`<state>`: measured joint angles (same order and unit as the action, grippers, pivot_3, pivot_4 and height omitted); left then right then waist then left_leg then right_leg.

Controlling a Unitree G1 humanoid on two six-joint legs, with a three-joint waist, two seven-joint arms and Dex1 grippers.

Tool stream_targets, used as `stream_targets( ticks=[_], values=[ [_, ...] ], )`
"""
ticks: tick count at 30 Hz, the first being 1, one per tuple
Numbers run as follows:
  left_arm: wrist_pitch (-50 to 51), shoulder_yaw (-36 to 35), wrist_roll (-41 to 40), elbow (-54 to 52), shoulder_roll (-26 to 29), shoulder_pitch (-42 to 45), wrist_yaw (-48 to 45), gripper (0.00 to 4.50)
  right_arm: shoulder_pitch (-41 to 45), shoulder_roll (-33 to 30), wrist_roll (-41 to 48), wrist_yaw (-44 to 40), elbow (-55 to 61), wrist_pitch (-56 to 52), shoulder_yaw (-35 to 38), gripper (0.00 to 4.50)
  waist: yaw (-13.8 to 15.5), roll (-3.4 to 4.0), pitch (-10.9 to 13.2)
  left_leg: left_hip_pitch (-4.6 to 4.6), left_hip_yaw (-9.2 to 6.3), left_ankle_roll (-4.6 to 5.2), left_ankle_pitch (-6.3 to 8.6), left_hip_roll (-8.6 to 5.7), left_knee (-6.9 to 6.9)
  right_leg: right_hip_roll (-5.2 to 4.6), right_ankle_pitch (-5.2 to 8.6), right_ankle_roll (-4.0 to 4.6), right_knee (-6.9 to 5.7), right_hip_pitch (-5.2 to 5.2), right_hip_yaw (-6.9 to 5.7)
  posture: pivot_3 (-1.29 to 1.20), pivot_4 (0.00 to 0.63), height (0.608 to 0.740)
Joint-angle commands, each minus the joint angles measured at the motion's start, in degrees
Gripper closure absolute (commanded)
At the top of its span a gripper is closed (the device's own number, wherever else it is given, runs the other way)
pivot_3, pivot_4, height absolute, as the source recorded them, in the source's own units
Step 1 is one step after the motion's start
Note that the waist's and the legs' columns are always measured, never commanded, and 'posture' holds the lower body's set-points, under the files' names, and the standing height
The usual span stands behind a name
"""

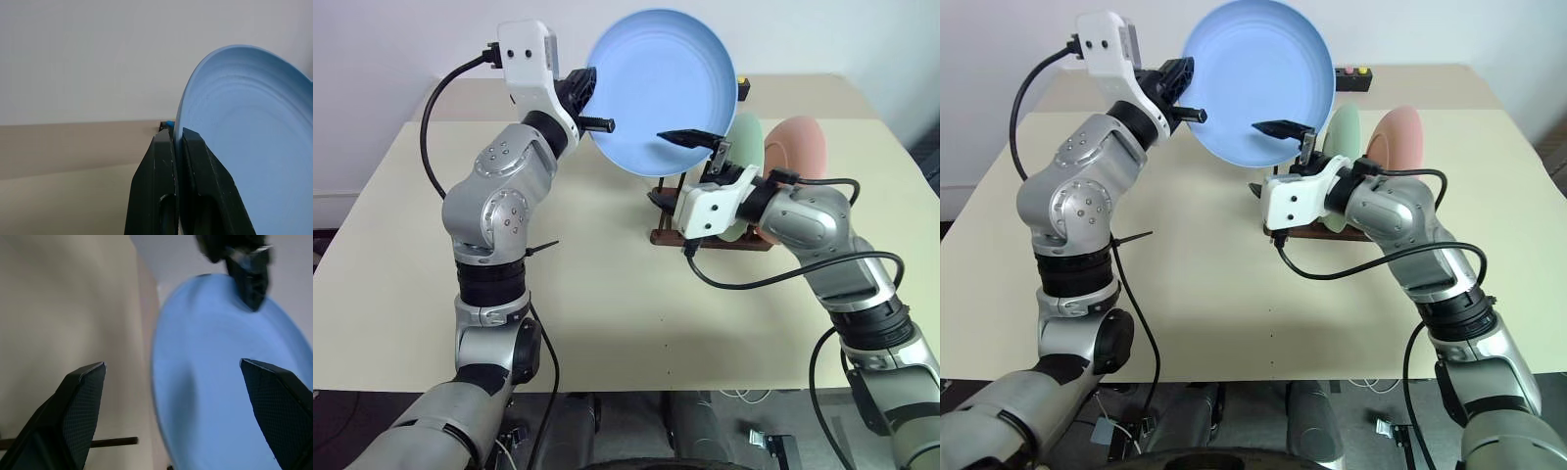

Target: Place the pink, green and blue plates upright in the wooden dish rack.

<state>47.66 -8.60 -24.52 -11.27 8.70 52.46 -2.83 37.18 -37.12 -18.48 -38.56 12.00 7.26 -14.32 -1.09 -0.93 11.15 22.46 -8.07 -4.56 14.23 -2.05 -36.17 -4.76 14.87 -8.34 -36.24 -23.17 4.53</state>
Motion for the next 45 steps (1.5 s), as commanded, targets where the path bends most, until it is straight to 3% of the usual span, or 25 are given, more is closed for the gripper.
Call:
stream_targets(
  ticks=[1,7,16,19,26,33,38,45],
  values=[
    [0.4,0.2,-0.8,-3.3,-0.1,1.1,0.0,4.5,1.6,0.4,-0.7,0.3,0.9,1.1,0.7,1.31,0.0,0.0,0.0,0.0,0.0,0.0,0.0,0.0,0.0,0.0,0.0,0.0,0.0,0.0,0.0,0.0,0.15,0.74],
    [1.1,0.1,-0.8,-3.9,-0.3,0.9,-0.2,4.5,0.7,-0.4,-2.3,-0.1,0.1,2.4,0.5,4.4,0.0,0.0,0.0,0.0,0.0,0.0,0.0,0.0,0.0,0.0,0.0,0.0,0.0,0.0,0.0,0.0,0.15,0.74],
    [1.3,-1.5,-2.7,-3.9,-1.2,0.8,-0.8,4.5,0.5,-0.4,-3.4,0.3,0.0,2.9,1.1,4.46,0.0,0.0,0.0,0.0,0.0,-0.01,0.0,0.0,0.0,0.0,0.0,0.0,0.0,0.01,0.0,0.0,0.15,0.74],
    [-1.2,-5.9,-6.4,-3.6,-2.1,1.1,-1.7,3.55,0.3,-0.8,-3.9,0.6,-0.2,3.5,1.3,4.5,0.0,0.0,0.0,0.0,0.0,-0.01,0.0,0.0,0.0,0.0,0.0,0.0,0.0,0.0,0.0,0.0,0.15,0.74],
    [-8.6,-12.2,-8.7,-1.4,2.0,0.4,-3.7,0.06,0.5,-1.3,-4.4,1.6,-1.0,5.5,2.2,4.5,0.0,0.0,0.0,-0.01,0.0,-0.03,-0.02,0.01,0.01,0.01,0.0,0.0,0.0,0.0,0.0,0.0,0.15,0.74],
    [-14.7,-14.1,-4.3,5.8,11.2,-4.7,-6.0,0.06,1.5,-2.1,-2.9,2.2,-2.8,9.1,3.4,4.5,-0.1,0.0,0.0,-0.02,0.01,-0.02,-0.01,0.0,0.02,0.01,0.0,0.01,0.0,0.0,0.0,0.0,0.15,0.74],
    [-18.1,-4.9,2.0,6.1,18.9,-16.6,-16.4,0.06,3.2,3.1,9.2,1.0,0.4,4.7,6.8,4.5,-0.4,0.02,0.0,-0.03,0.02,-0.02,-0.01,0.01,0.05,0.01,0.0,0.01,0.0,0.0,0.03,0.0,0.15,0.74],
    [-21.0,3.5,4.9,3.5,18.8,-25.9,-22.8,0.06,3.8,7.9,22.4,-0.6,7.6,-3.3,8.7,4.5,0.1,-0.01,0.0,0.0,-0.03,-0.01,-0.01,0.01,0.02,0.0,-0.03,0.06,-0.01,0.0,0.0,0.0,0.15,0.74]
  ],
)
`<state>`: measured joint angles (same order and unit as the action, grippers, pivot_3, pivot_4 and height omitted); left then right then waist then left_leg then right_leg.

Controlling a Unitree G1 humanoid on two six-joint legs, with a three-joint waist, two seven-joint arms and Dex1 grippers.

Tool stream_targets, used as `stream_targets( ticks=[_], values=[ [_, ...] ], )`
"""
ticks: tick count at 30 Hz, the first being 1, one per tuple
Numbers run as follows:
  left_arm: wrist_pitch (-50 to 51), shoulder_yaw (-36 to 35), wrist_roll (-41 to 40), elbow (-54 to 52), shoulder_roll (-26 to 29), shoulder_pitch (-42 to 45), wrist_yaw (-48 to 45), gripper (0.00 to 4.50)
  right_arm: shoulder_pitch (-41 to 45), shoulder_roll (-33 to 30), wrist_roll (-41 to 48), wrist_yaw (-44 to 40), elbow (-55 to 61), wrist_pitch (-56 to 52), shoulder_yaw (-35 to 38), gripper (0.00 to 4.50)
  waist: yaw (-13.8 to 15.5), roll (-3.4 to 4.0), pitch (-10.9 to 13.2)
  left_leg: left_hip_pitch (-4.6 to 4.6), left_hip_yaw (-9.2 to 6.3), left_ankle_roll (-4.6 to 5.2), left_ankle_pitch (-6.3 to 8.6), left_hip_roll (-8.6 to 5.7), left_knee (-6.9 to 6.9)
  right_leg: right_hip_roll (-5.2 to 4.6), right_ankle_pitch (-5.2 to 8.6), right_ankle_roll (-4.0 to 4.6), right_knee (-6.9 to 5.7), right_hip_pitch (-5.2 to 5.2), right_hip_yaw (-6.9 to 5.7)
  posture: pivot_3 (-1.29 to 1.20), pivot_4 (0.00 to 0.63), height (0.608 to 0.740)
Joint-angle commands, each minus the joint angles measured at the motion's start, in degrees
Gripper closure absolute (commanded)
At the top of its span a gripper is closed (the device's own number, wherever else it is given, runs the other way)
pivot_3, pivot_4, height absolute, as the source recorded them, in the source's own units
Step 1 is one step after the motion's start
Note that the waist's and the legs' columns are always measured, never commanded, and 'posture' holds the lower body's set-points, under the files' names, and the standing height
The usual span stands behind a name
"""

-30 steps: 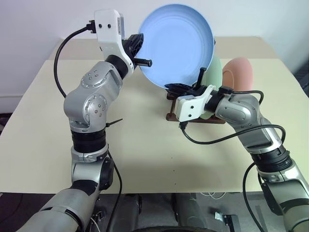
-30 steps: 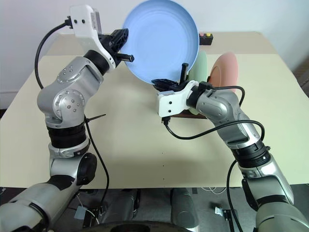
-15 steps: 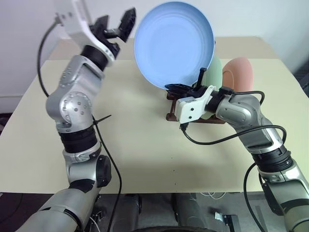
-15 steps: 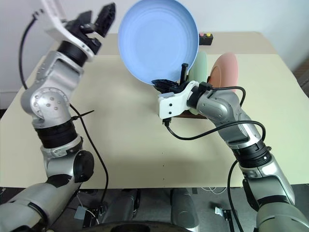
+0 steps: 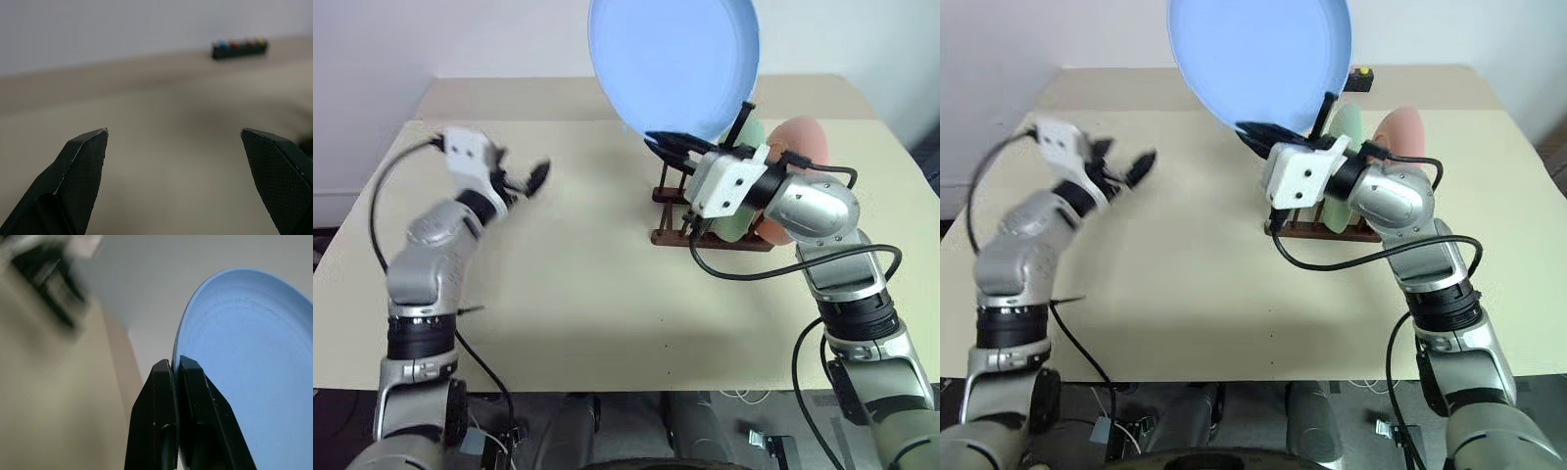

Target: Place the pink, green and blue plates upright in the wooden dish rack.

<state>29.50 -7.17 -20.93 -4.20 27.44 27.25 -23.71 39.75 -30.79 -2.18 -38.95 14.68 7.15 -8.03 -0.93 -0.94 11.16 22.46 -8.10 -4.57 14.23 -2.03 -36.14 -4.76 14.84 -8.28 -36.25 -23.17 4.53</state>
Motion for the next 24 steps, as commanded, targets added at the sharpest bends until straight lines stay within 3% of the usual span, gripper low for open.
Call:
stream_targets(
  ticks=[1,10,24],
  values=[
    [-3.0,3.0,1.3,-3.8,-0.5,-1.7,-2.7,0.06,1.2,2.5,9.3,-0.4,6.7,-5.5,2.8,4.5,-0.1,0.01,0.0,0.0,0.0,0.0,0.0,0.0,0.0,0.0,-0.01,0.01,0.0,0.0,0.0,0.0,0.15,0.74],
    [-7.0,9.3,2.8,-5.4,-0.5,-7.1,-11.0,0.06,-4.4,8.5,33.2,3.7,15.5,-27.6,6.8,4.5,-0.1,0.03,0.0,-0.02,-0.01,0.01,0.01,0.03,0.03,0.01,-0.01,0.03,-0.02,-0.01,0.0,0.0,0.15,0.74],
    [-10.6,13.0,6.2,-7.8,0.9,-11.8,-16.8,0.06,-8.1,13.5,45.6,13.4,16.6,-37.9,10.3,4.5,-0.2,0.06,0.0,-0.02,0.01,0.02,0.01,0.03,0.04,0.02,-0.01,0.03,-0.03,-0.03,0.0,0.0,0.15,0.74]
  ],
)
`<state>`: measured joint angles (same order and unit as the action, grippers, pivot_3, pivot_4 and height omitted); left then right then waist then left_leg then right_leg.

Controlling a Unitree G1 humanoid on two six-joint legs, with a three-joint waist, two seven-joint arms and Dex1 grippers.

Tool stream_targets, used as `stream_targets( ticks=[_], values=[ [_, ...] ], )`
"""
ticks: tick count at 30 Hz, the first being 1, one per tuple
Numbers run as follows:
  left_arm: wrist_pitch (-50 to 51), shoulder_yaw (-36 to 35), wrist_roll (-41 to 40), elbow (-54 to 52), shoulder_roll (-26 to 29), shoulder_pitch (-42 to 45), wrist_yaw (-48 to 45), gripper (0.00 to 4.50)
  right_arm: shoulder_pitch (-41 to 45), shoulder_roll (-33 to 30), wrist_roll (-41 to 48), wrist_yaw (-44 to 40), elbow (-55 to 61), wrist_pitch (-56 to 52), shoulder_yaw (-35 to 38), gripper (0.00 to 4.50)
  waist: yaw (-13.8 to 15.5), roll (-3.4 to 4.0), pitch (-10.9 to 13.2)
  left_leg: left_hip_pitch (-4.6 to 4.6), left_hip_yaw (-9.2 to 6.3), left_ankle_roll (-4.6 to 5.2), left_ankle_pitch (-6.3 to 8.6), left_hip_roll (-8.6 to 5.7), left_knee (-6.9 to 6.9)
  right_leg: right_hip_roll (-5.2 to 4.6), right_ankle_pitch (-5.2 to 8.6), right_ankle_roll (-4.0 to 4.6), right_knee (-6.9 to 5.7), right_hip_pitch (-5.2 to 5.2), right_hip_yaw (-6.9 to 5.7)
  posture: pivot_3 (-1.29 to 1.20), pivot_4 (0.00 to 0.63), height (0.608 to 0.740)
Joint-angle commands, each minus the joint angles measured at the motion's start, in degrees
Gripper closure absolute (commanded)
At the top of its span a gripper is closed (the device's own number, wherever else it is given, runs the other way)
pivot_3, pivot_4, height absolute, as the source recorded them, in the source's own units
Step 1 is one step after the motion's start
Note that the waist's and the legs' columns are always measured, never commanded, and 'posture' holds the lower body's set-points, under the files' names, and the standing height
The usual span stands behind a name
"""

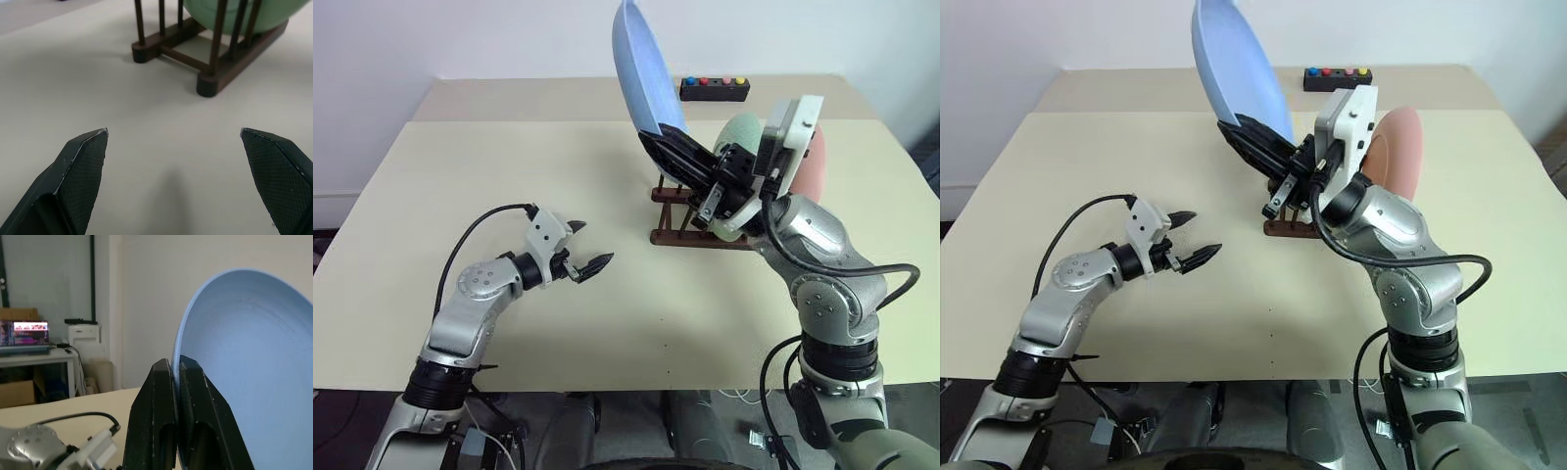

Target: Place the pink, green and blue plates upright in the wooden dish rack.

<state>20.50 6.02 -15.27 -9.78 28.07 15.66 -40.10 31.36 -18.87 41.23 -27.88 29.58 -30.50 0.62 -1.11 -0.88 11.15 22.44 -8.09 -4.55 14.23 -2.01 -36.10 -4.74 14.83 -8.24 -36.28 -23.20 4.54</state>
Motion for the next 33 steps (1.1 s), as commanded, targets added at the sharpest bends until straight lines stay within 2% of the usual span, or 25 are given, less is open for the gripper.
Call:
stream_targets(
  ticks=[1,17,33],
  values=[
    [-1.7,-0.2,0.6,-2.3,0.3,-0.3,-0.4,0.06,0.3,2.1,2.6,3.1,1.6,-0.5,1.8,4.5,0.0,0.0,0.0,0.0,0.0,0.0,0.0,0.0,0.0,0.0,0.0,0.0,0.0,0.0,0.0,0.0,0.15,0.74],
    [-2.8,-0.2,1.9,-1.8,-0.2,-0.4,-1.0,0.06,-2.5,6.0,5.4,9.7,-1.9,-1.6,4.1,4.5,-0.1,0.01,0.0,0.0,0.0,0.0,0.0,0.0,0.02,0.01,0.0,0.0,0.0,-0.01,0.0,0.0,0.15,0.74],
    [-3.0,-0.1,2.5,-1.7,-0.1,0.0,-1.1,0.06,-4.2,6.4,6.6,9.5,-2.4,-2.5,3.7,4.5,-0.1,0.01,0.0,0.0,0.0,0.0,0.0,0.0,0.03,0.01,0.0,0.0,0.0,-0.02,0.0,0.0,0.15,0.74]
  ],
)
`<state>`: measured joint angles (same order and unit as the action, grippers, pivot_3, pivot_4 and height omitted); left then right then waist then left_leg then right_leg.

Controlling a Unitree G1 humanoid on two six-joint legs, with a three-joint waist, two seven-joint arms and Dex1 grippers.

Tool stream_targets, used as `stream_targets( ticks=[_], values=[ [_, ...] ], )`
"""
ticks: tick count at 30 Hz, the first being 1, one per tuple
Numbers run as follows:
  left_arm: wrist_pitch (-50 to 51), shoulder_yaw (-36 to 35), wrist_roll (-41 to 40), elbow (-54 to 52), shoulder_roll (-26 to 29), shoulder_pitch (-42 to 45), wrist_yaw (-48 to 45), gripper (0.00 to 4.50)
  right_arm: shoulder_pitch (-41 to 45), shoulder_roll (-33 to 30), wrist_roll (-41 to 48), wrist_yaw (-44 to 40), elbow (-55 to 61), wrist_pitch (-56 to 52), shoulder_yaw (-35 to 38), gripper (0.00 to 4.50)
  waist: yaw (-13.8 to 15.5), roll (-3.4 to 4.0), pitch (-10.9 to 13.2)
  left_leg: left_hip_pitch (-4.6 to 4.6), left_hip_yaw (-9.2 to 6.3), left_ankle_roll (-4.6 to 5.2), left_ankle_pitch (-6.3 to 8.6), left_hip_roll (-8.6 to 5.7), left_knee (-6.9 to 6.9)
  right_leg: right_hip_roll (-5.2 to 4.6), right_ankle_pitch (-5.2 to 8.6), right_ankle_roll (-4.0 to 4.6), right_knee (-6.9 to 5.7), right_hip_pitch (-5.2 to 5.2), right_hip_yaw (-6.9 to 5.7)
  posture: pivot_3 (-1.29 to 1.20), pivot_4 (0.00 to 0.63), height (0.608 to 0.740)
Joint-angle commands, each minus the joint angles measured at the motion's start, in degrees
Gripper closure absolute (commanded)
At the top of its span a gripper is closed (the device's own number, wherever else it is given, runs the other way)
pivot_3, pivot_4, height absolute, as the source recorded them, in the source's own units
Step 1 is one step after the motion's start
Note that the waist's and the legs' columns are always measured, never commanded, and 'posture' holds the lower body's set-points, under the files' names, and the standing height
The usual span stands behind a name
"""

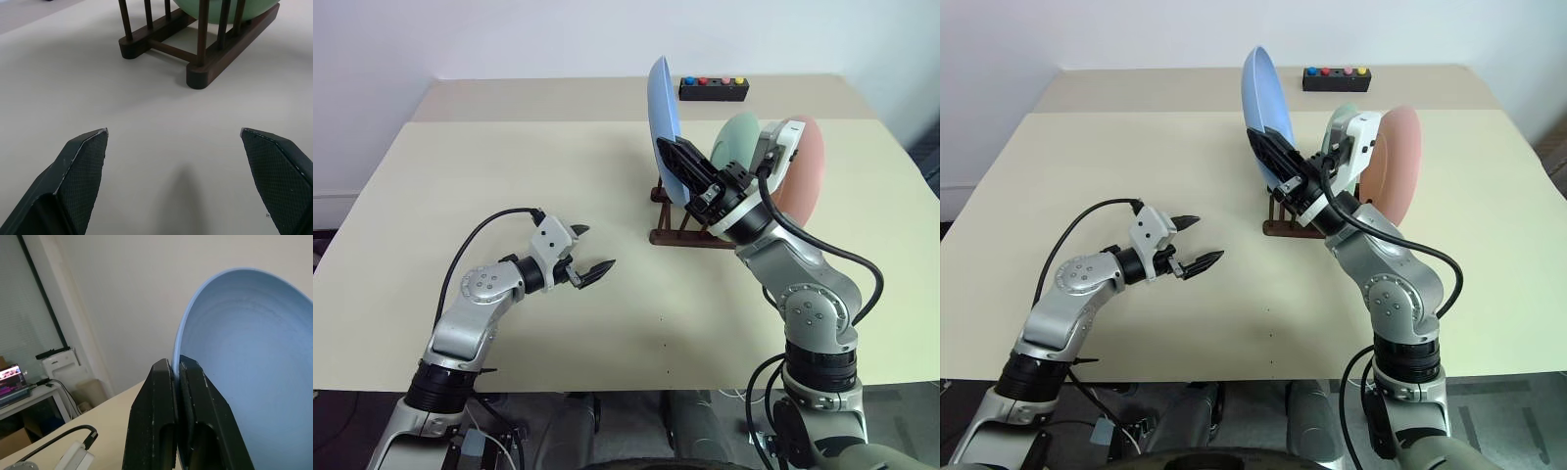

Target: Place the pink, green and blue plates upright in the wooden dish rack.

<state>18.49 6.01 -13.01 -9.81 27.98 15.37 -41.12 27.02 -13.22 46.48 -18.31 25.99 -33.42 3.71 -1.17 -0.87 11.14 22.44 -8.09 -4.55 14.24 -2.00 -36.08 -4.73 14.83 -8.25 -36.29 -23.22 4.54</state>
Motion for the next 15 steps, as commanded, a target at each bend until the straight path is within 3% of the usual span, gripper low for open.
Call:
stream_targets(
  ticks=[1,15],
  values=[
    [-0.9,-0.1,0.3,-1.7,0.0,0.3,0.0,0.06,0.0,0.9,1.6,0.1,1.0,0.3,0.7,4.5,0.0,0.0,0.0,0.0,0.0,0.0,0.0,0.0,0.0,0.0,0.0,0.0,0.0,0.0,0.0,0.0,0.15,0.74],
    [-0.6,0.0,0.4,-2.0,-0.1,0.3,0.2,0.06,-1.5,1.7,3.2,1.7,-0.2,-0.7,1.8,4.5,0.0,0.0,0.0,0.0,0.0,0.0,0.0,0.0,0.0,0.0,0.0,0.0,0.0,0.0,0.0,0.0,0.15,0.74]
  ],
)
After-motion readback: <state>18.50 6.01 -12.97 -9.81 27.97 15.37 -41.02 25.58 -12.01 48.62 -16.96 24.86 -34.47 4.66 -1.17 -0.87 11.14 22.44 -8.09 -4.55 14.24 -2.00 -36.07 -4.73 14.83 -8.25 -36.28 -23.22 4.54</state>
